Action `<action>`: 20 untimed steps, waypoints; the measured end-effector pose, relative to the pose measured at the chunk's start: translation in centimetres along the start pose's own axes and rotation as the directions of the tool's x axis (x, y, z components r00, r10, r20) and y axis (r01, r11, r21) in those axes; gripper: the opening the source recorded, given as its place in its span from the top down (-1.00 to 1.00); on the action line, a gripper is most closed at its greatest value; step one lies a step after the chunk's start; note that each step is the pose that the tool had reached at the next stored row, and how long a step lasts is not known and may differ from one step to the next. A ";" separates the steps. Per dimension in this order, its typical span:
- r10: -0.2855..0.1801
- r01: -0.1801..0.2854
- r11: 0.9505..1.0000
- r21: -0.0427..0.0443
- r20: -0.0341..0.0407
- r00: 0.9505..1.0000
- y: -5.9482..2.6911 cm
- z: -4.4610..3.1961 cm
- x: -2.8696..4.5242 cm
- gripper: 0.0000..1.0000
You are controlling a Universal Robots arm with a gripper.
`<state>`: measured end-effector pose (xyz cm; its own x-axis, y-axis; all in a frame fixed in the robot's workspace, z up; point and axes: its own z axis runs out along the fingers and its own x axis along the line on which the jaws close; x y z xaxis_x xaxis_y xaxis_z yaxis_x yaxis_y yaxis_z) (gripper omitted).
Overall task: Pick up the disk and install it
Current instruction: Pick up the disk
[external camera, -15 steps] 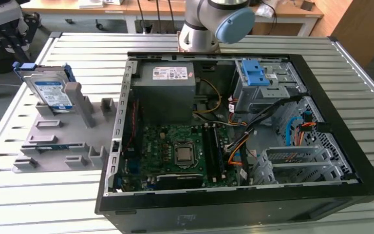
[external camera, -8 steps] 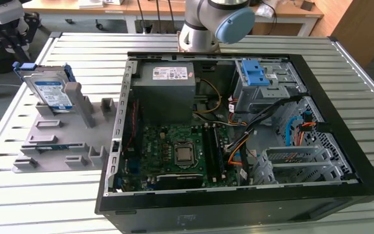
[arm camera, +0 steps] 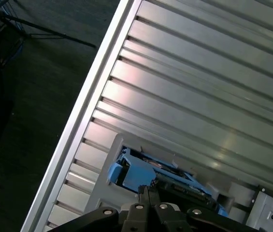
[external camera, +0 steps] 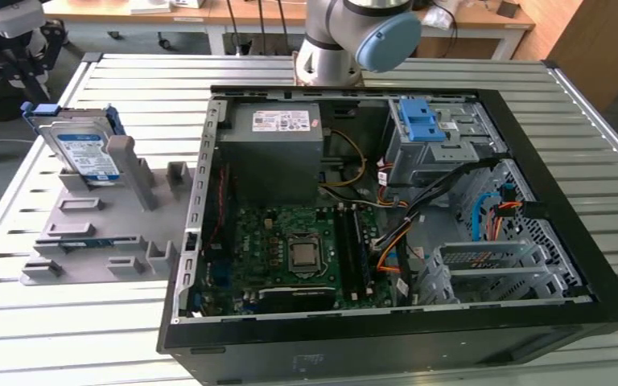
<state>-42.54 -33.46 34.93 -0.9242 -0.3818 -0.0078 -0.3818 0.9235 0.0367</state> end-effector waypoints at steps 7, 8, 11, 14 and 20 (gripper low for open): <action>-0.058 0.058 0.998 0.000 -0.002 0.998 0.00 0.01 0.00 0.79; -0.067 0.067 0.998 -0.001 -0.002 0.998 0.00 0.01 0.00 0.79; -0.094 0.094 0.996 -0.001 -0.003 0.996 0.00 0.01 0.00 0.79; -0.123 0.123 0.992 -0.001 -0.004 0.992 0.00 0.02 0.00 0.79; -0.186 0.186 0.983 -0.002 -0.007 0.983 0.00 0.04 0.00 0.79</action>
<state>-42.54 -33.45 34.89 -0.8370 -0.5472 -0.0079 -0.5471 0.8363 0.0366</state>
